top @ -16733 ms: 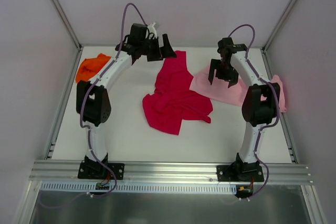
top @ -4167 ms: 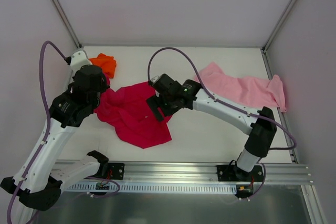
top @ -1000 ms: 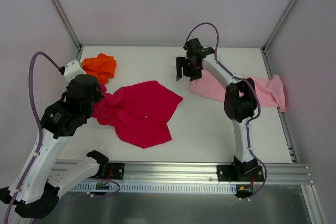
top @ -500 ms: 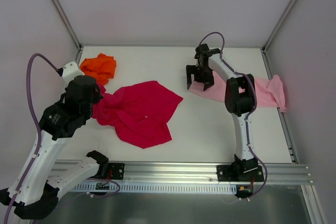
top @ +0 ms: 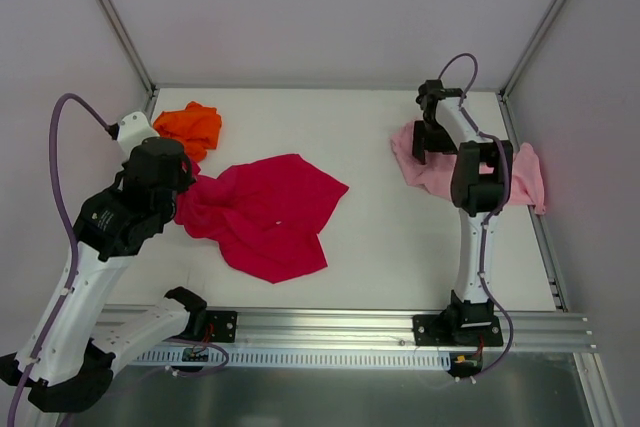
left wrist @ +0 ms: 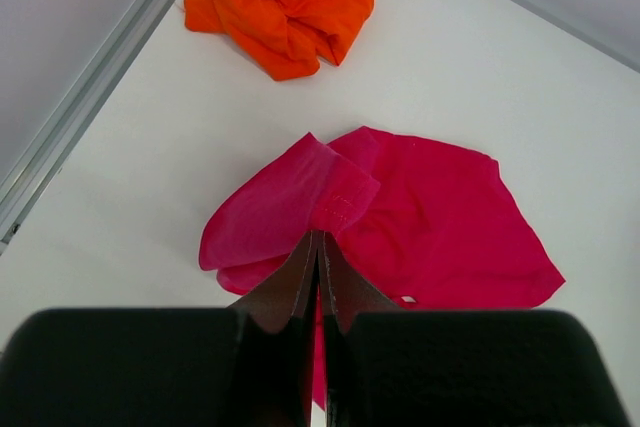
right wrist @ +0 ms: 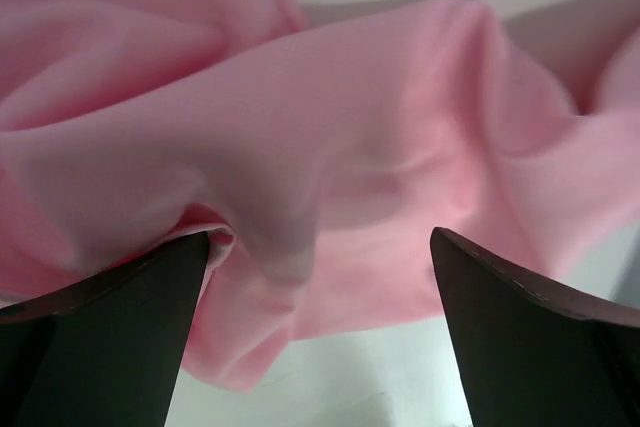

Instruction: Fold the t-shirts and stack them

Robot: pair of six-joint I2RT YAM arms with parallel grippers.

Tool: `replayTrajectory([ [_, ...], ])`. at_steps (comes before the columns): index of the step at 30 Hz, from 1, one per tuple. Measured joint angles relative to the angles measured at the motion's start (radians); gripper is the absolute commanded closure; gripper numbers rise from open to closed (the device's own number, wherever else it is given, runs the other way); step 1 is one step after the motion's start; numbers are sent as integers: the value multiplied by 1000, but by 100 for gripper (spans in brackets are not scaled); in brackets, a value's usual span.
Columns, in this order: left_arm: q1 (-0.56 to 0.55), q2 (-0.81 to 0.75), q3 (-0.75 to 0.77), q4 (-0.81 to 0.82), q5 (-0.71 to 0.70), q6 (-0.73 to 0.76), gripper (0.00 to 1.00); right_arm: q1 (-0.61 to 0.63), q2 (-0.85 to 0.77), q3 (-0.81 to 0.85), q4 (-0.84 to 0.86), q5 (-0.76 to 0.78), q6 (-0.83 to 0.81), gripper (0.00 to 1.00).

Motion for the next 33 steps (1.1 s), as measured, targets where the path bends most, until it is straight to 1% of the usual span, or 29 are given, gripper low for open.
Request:
replayTrajectory([
  [3,0,5,6,-3,-3,0,100,4,0,14,-40,180,1,0],
  [6,0,10,10,-8,-3,0,100,4,0,32,-88,399,28,0],
  [7,0,11,10,-8,-3,0,100,-2,0,33,-105,492,47,0],
  [8,0,13,10,-9,-3,0,100,-5,0,33,-113,521,53,0],
  [14,0,16,10,-10,-3,0,100,-35,0,31,-182,823,133,0],
  [16,0,18,10,-10,-2,0,100,-37,-2,31,-206,895,161,0],
  [18,0,21,10,-10,-2,0,100,-37,-9,31,-235,931,197,0],
  [20,0,21,10,-10,-2,0,100,-34,-37,22,-240,912,219,0],
  [21,0,21,10,-10,-2,0,100,-30,-76,-6,-209,893,204,0],
  [23,0,18,9,-9,-2,0,100,-13,-199,-121,-95,858,164,0],
  [25,0,13,2,-6,-2,-1,100,26,-340,-228,8,869,93,0],
  [26,0,10,-3,-5,-2,-2,100,48,-386,-236,38,883,53,0],
  [28,0,1,-14,-6,-2,-6,100,87,-430,-184,76,866,5,0],
  [29,0,-2,-19,-6,-1,-9,100,94,-436,-153,90,802,-2,0],
  [31,0,-6,-27,-6,-1,-13,100,80,-450,-129,124,561,-6,0],
  [33,0,-8,-30,-6,-1,-17,100,49,-446,-115,128,279,-6,0],
])
